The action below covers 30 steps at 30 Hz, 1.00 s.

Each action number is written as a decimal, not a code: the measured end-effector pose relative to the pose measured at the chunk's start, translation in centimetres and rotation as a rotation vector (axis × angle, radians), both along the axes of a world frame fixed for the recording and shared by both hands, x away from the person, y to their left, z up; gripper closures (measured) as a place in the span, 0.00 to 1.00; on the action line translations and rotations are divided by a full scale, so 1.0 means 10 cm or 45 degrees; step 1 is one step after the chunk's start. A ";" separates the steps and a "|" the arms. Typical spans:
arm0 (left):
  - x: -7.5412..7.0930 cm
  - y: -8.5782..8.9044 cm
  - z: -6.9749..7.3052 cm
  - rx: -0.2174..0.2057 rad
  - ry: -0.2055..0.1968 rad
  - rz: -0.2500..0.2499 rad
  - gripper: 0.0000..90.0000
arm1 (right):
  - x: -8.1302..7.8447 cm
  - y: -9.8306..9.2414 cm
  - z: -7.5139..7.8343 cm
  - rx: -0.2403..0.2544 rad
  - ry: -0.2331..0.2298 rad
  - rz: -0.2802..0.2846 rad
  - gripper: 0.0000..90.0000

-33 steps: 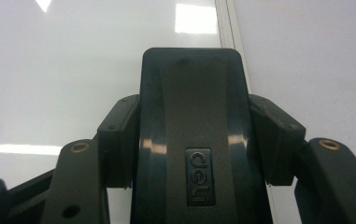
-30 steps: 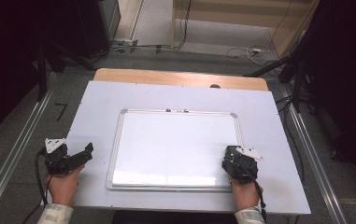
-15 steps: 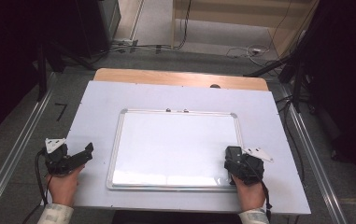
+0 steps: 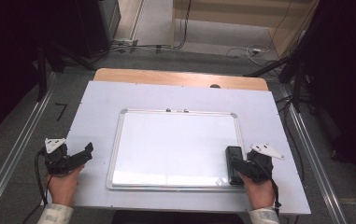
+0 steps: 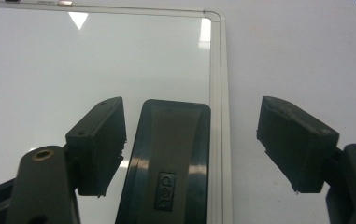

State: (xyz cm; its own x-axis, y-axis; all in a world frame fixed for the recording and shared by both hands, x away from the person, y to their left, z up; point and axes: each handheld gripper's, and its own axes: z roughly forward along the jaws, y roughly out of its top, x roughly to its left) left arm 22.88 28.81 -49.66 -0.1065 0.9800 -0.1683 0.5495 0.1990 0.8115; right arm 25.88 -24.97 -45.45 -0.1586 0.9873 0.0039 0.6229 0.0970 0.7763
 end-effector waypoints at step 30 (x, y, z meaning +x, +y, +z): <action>0.00 -0.01 0.00 0.010 0.003 0.003 0.10 | 0.01 -0.36 0.11 -0.009 -0.009 -0.012 0.21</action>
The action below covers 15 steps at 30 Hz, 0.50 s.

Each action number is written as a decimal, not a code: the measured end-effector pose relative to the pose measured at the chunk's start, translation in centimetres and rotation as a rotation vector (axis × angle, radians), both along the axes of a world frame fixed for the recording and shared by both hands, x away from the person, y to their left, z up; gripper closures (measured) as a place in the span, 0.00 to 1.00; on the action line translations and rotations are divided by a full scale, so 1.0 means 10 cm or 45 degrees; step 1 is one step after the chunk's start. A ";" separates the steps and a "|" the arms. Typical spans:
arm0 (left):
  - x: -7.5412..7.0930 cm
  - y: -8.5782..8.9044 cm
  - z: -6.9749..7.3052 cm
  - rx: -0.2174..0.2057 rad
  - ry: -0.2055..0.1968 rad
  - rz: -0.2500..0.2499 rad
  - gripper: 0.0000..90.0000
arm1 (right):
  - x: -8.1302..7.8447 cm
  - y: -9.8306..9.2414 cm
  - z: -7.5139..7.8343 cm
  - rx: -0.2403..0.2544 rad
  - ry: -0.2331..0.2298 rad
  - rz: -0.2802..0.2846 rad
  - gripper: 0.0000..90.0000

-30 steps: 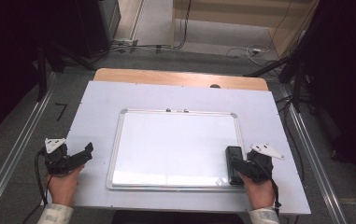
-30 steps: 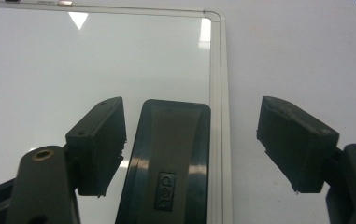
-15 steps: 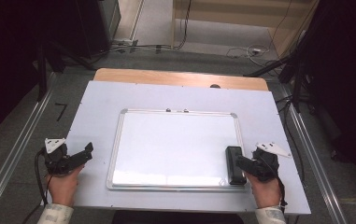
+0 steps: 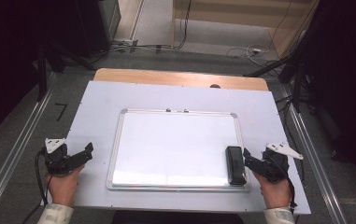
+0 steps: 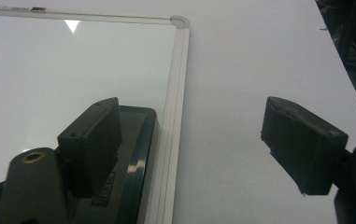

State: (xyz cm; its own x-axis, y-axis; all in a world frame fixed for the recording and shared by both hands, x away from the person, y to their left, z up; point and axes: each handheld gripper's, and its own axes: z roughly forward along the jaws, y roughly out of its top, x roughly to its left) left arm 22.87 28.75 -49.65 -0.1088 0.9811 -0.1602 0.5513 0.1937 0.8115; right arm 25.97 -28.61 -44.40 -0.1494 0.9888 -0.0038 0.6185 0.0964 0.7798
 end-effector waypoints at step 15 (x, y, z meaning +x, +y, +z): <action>0.00 0.00 0.00 0.001 0.002 -0.001 0.10 | -0.01 -0.14 -0.01 -0.006 0.004 -0.028 0.21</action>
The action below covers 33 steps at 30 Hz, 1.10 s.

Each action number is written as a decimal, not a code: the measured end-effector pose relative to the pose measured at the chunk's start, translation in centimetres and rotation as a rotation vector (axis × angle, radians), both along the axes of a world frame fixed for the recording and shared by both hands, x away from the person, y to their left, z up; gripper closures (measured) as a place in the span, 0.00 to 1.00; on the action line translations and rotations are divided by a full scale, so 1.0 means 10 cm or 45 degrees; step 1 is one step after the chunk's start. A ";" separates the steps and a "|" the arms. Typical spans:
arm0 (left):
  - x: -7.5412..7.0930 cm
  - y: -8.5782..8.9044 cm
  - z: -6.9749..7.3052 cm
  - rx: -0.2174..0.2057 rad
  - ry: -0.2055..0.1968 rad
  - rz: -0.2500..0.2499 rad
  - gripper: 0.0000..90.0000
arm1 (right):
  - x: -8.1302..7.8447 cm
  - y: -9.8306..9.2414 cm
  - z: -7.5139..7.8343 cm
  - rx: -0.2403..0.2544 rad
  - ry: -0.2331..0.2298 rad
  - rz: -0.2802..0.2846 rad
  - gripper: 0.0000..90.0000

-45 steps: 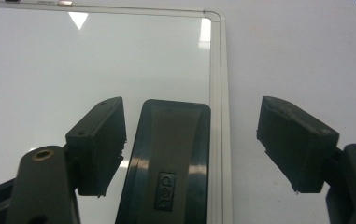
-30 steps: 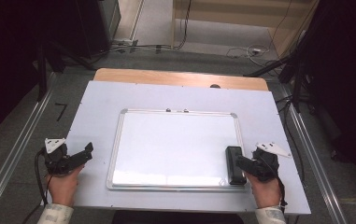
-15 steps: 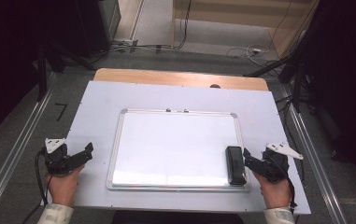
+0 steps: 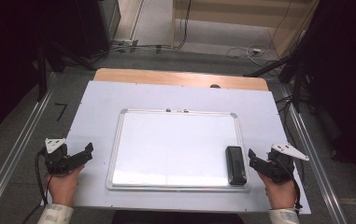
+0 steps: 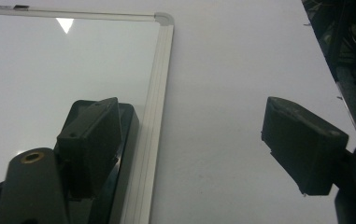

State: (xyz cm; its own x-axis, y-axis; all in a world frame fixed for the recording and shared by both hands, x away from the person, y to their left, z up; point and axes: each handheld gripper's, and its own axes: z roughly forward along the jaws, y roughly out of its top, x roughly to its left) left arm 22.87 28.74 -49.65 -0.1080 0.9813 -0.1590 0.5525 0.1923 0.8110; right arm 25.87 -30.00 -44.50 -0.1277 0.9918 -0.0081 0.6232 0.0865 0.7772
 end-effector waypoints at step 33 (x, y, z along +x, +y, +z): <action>0.00 0.00 -0.01 0.004 0.004 -0.004 0.10 | -0.07 -0.33 -0.08 -0.031 -0.015 -0.037 0.20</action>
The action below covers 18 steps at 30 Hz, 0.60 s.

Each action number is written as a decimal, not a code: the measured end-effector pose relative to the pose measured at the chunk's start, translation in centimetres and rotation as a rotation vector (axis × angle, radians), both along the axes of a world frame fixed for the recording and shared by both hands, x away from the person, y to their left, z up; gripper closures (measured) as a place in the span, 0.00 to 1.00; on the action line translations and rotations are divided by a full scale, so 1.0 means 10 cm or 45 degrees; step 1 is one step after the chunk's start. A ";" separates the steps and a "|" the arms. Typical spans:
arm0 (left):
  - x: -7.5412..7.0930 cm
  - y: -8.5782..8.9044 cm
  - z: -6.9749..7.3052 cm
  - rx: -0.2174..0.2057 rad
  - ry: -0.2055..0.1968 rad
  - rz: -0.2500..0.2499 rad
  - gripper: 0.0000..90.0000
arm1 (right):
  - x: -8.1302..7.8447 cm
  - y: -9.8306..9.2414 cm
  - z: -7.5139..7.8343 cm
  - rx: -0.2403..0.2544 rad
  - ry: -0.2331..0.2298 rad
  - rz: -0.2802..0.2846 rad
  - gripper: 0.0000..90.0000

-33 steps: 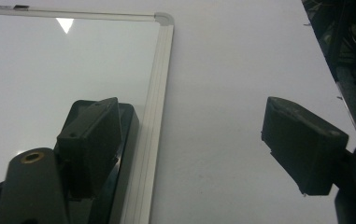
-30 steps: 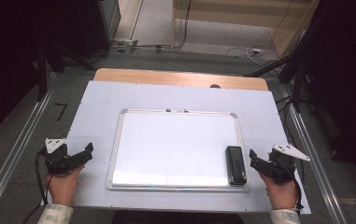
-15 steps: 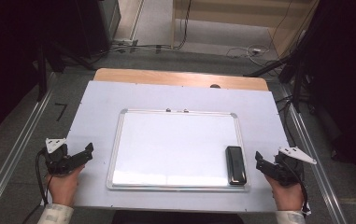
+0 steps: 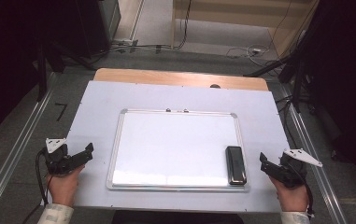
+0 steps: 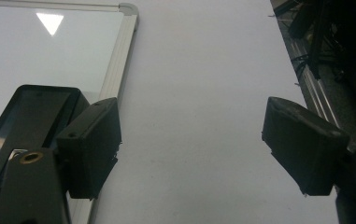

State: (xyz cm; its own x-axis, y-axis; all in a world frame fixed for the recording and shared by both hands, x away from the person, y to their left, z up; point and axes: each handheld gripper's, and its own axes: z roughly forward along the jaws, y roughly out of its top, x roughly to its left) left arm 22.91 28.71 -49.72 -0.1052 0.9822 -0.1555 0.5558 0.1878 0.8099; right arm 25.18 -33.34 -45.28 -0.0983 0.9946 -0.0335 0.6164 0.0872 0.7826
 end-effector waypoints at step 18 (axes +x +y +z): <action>-0.01 0.01 0.01 -0.005 -0.005 0.002 0.10 | 0.00 -0.15 -0.06 0.003 0.008 -0.026 0.20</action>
